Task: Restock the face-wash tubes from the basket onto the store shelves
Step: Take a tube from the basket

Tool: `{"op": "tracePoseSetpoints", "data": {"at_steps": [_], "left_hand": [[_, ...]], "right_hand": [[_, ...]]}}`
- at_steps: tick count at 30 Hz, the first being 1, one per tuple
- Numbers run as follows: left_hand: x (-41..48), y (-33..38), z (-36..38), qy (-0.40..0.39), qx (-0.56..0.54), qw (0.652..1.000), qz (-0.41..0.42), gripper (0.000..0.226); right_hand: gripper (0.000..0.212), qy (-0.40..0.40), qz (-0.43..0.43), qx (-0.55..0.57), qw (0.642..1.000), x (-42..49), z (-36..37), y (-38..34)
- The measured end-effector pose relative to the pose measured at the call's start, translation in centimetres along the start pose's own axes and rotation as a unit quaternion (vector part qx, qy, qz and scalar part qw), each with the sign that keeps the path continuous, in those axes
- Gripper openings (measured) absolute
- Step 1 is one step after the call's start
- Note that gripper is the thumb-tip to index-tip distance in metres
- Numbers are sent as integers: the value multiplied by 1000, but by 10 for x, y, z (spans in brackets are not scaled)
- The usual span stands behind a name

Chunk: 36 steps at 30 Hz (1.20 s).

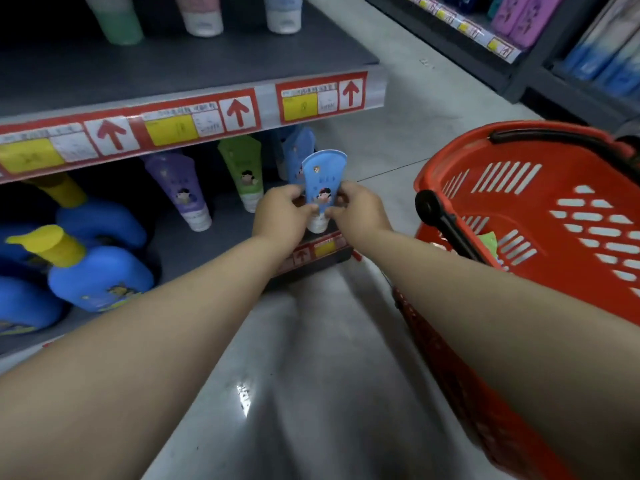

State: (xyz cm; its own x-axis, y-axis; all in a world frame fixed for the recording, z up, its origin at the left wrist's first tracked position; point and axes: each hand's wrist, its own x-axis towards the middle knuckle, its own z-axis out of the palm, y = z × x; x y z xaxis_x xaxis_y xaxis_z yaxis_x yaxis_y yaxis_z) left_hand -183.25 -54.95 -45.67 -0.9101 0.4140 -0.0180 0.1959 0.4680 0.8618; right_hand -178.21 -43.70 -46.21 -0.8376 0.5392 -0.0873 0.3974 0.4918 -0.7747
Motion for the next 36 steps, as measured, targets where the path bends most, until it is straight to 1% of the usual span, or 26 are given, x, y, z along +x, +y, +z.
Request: {"op": "tracePoseSetpoints", "data": {"at_steps": [3,11,19,22,27,28,30,32,33,34,36], "left_hand": [[12,-7,10,9,4,1000,2,30],[27,-22,13,16,-5,999,-32,31],[22,-22,12,2,-18,999,-50,31],[17,-14,8,-5,-9,998,-61,30],[-6,8,-3,0,-18,996,-85,31],[-12,13,-6,-2,-5,996,-88,32],[-26,21,-14,-9,46,997,-67,32],[-39,30,-26,-14,115,993,-27,32],[-45,34,-32,-27,163,986,-4,33],[-49,39,-38,-54,225,973,15,34],[-57,49,-50,-127,355,926,32,38]], "right_hand": [[21,24,-3,12,1000,16,10,9],[19,2,4,21,1000,32,24,10],[21,-9,48,9,999,26,29,7],[25,-20,66,17,997,21,23,-5],[38,-19,97,26,995,-2,6,-25],[40,-18,109,26,993,-9,2,-28],[40,-25,121,15,992,-21,-8,-31],[39,-53,97,-43,993,-33,-19,-34],[38,-72,68,-88,991,-39,-26,-37],[38,-94,30,-134,986,-44,-33,-41],[39,-132,-54,-216,966,-55,-46,-48]]}}
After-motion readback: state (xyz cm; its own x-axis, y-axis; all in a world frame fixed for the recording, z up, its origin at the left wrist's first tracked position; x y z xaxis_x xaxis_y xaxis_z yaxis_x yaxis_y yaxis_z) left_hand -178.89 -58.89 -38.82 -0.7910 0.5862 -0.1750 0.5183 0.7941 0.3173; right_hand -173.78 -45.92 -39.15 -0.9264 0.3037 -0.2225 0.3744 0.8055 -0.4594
